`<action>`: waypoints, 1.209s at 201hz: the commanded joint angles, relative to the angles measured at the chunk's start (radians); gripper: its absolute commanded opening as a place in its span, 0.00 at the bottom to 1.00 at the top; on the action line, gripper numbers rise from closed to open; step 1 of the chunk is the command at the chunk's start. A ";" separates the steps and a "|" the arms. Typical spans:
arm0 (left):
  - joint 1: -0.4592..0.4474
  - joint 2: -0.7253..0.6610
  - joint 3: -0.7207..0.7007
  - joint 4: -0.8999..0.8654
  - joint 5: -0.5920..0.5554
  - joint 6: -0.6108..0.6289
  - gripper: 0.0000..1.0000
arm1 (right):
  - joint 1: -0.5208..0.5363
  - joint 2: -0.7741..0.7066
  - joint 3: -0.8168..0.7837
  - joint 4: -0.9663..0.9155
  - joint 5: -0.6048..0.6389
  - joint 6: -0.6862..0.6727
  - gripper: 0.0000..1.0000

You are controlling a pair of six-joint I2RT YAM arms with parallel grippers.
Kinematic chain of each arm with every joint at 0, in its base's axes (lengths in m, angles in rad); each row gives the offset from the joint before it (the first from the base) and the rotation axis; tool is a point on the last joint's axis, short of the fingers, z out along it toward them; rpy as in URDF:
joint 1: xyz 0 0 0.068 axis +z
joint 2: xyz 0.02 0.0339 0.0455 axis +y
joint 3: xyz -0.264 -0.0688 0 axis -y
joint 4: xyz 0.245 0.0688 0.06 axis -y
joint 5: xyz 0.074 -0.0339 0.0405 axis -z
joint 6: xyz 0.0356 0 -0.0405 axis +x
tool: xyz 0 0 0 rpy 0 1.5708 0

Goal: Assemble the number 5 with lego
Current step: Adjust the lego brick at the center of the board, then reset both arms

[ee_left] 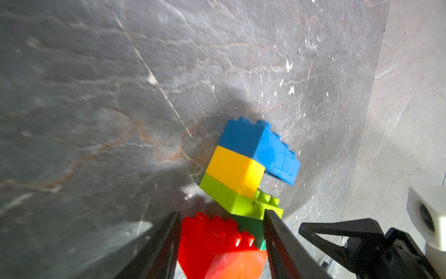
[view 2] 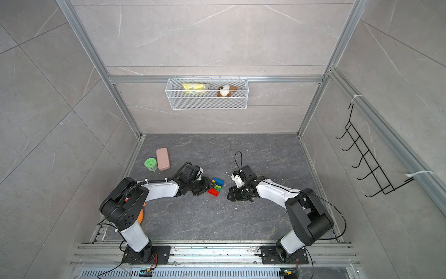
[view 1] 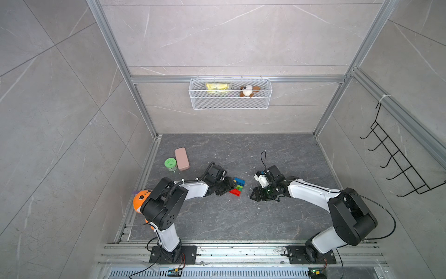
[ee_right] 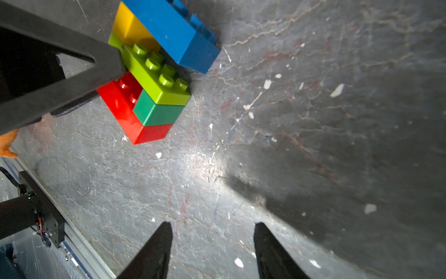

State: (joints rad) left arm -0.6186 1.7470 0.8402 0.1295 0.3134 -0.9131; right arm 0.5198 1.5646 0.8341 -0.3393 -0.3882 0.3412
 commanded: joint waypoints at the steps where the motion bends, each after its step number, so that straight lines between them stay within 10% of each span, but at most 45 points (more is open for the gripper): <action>1: -0.025 -0.039 -0.008 0.017 -0.017 -0.031 0.59 | 0.005 0.005 0.002 0.013 0.005 0.001 0.58; 111: -0.063 -0.151 -0.015 -0.065 -0.081 0.000 0.61 | 0.005 -0.048 -0.015 0.002 0.030 0.013 0.59; 178: -0.010 -0.388 0.019 -0.398 -0.271 0.192 0.79 | 0.005 -0.125 0.072 -0.112 0.108 -0.037 0.75; 198: 0.006 -0.432 0.057 -0.507 -0.341 0.272 0.96 | 0.006 -0.144 0.104 -0.142 0.170 -0.063 0.99; 243: 0.122 -0.483 0.082 -0.562 -0.415 0.398 1.00 | 0.004 -0.184 0.176 -0.178 0.430 -0.080 1.00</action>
State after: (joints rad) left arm -0.5541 1.2964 0.8894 -0.3557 -0.0200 -0.6415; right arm 0.5198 1.4101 0.9577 -0.4648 -0.1566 0.2871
